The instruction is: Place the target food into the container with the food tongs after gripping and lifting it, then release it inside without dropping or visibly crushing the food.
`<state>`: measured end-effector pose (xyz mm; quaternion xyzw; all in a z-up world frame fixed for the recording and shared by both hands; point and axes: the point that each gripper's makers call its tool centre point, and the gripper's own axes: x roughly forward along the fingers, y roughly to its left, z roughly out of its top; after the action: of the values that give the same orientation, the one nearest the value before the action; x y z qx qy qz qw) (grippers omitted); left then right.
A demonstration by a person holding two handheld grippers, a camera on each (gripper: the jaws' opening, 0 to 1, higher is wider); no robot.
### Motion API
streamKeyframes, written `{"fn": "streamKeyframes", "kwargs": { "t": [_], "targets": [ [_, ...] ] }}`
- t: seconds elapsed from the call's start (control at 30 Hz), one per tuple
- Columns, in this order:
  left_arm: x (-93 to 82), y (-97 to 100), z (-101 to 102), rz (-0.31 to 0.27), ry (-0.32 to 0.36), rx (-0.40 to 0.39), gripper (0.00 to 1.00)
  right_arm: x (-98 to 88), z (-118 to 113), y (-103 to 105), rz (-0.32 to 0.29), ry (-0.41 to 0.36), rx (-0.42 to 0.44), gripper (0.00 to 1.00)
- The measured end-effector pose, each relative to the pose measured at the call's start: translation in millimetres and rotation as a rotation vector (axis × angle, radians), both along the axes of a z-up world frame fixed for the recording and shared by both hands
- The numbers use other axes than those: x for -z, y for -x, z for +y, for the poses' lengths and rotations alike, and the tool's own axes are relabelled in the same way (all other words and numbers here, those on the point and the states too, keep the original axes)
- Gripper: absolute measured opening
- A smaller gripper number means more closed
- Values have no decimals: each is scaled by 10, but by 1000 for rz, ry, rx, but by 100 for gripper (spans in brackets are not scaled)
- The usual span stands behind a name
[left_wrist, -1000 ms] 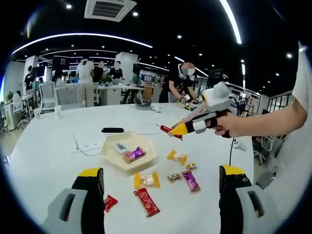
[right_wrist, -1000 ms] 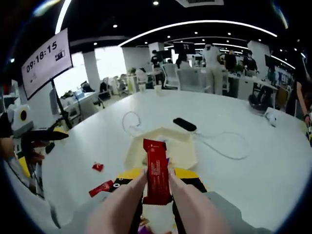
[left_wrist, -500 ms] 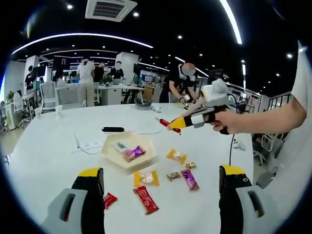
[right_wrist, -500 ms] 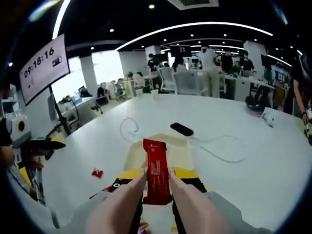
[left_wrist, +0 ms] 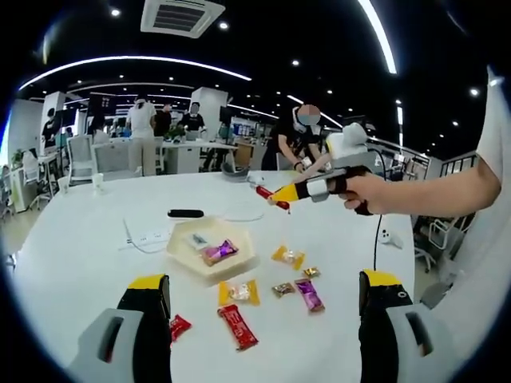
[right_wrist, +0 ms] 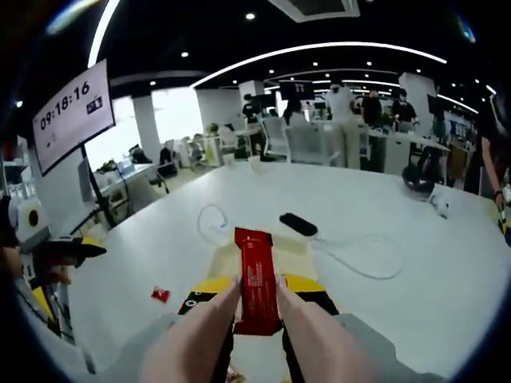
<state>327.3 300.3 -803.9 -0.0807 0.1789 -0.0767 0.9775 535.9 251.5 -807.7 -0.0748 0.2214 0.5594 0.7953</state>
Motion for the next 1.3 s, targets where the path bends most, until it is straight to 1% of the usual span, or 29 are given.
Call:
{"fn": "streamKeyframes", "kwargs": {
  "t": [0.1,0.13,0.17,0.2,0.23,0.27,0.3,0.47,0.5,0.67,0.77,0.8,0.9,1.03,1.13,1.2,1.3],
  "targets": [
    [-27,12,-4,-10,6,-8,99,-17,13,-9,-1,0,0,21],
    [-34,56,-41,14,3,0,99,-25,24,-3,-2,3,-2,21],
    [-62,65,-57,7,-7,6,99,-32,36,17,1,5,-5,21],
    [-133,63,-79,-24,-42,22,99,-31,46,35,-1,13,-13,22],
    [-156,85,-123,-19,-55,40,99,-20,59,25,-21,29,-25,22],
    [-149,96,-146,-6,-58,51,99,-19,63,24,-21,30,-26,22],
    [-147,91,-157,-9,-59,58,99,-24,79,31,-16,27,-28,22],
    [-80,40,-90,-11,-61,54,99,-34,149,20,-15,17,-14,21],
    [-68,22,-64,-10,-42,42,99,-37,164,22,-12,16,-11,21],
    [-86,-25,-29,-23,-12,24,99,-43,243,51,1,20,-17,22],
    [-111,-35,-12,-36,-24,19,98,-44,281,52,-8,30,-37,22],
    [-138,-49,7,-46,-10,12,98,-39,312,32,-20,46,-46,22],
    [-135,-62,14,-46,-11,10,98,-87,377,-14,-37,49,-41,22],
    [-143,-51,11,-49,-9,4,98,-105,398,-146,-42,46,-7,22],
    [-161,-30,-21,-54,-15,6,98,-124,385,-191,-26,30,6,22],
    [-159,-23,-37,-57,-14,8,98,-112,387,-203,-14,34,14,22],
    [-124,-16,-71,-55,0,10,98,-98,384,-240,-35,54,17,22]
  ]
}}
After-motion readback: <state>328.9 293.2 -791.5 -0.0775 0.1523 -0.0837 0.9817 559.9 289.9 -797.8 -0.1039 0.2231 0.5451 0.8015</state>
